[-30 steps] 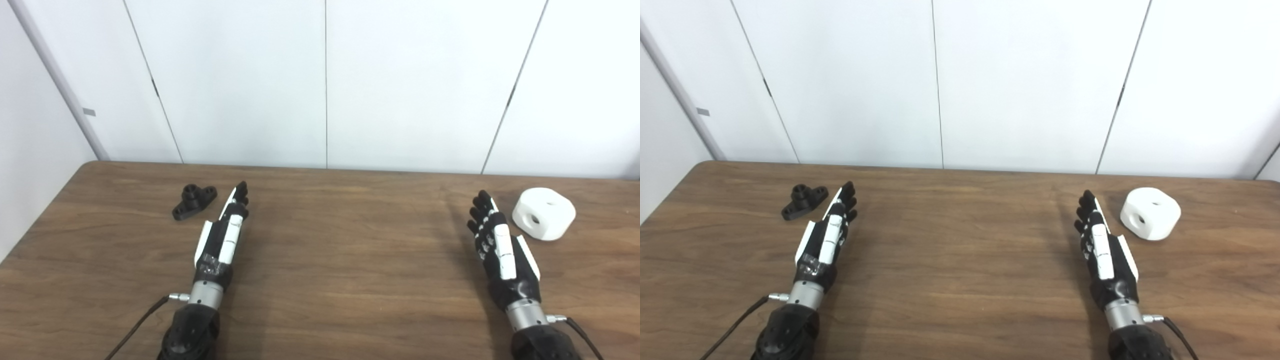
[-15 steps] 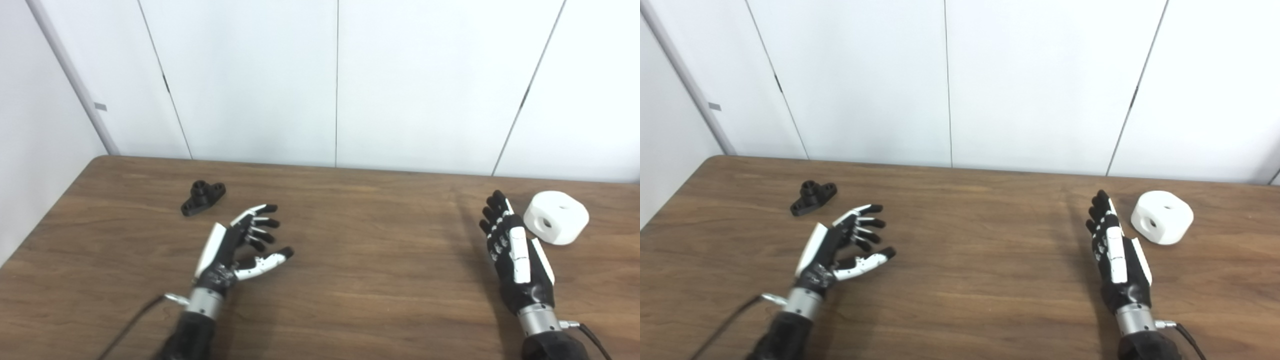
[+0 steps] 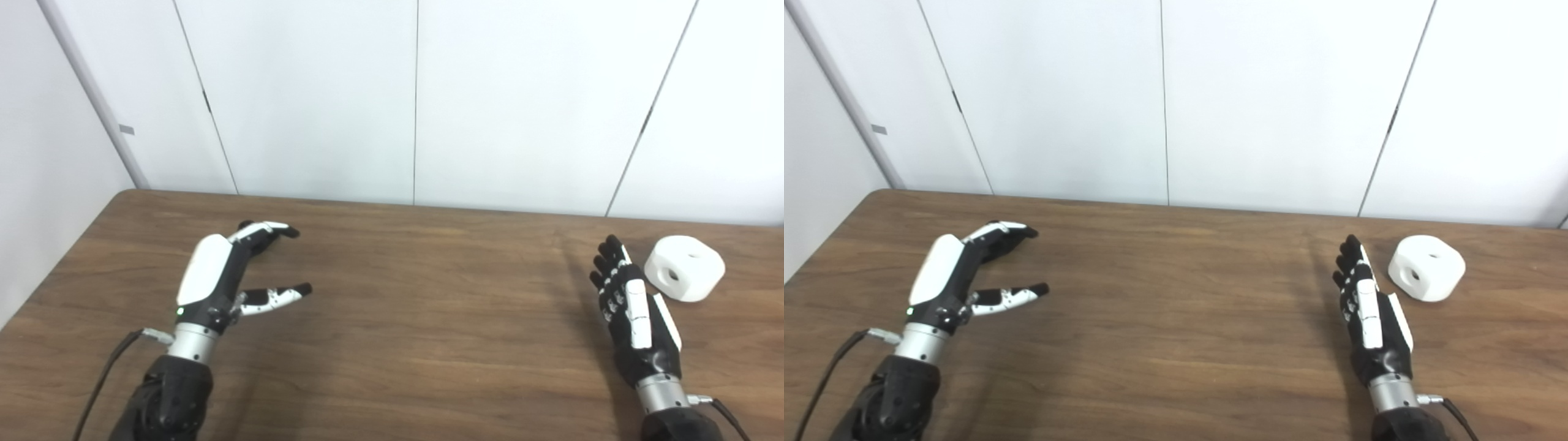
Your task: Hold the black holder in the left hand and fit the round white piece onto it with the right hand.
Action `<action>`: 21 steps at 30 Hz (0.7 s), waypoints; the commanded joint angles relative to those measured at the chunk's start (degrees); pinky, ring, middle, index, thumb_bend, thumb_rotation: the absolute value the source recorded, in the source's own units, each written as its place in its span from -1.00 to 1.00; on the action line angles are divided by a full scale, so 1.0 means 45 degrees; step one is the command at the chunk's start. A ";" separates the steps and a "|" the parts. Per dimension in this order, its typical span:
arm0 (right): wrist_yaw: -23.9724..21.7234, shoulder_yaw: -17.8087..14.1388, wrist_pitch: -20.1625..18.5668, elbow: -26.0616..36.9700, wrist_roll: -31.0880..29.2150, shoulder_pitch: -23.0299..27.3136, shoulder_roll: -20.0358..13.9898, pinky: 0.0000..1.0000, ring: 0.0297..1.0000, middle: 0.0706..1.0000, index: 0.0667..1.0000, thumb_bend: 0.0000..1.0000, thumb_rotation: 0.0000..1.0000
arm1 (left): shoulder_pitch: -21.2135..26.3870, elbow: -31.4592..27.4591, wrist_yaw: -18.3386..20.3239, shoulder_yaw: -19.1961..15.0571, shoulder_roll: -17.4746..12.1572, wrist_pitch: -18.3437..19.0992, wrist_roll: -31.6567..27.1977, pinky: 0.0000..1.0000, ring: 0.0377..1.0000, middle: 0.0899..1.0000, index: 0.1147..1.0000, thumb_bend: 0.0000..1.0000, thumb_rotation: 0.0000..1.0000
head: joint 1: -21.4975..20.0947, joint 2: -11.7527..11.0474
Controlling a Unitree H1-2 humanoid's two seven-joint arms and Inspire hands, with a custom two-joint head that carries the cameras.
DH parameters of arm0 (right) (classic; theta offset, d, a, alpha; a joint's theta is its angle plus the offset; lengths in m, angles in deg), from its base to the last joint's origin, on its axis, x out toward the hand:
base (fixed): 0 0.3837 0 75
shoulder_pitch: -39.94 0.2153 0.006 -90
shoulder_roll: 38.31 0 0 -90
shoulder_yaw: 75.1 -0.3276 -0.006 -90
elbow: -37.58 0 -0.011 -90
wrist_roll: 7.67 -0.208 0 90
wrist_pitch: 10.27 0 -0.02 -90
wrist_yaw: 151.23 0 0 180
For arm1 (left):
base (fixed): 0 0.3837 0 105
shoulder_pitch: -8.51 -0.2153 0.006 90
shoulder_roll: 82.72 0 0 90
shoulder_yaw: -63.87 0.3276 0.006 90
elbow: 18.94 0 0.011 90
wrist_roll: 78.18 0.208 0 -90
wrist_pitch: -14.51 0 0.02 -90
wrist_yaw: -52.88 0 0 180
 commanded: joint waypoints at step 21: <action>-0.0408 -0.0057 0.0351 -0.0949 -0.0551 -0.0517 0.0095 1.00 1.00 1.00 1.00 -0.34 1.00 | 0.1876 0.4212 -0.0619 -0.1005 -0.2855 0.0615 -0.0024 0.95 0.98 0.91 0.80 0.72 -0.10 | 0.0639 -0.0379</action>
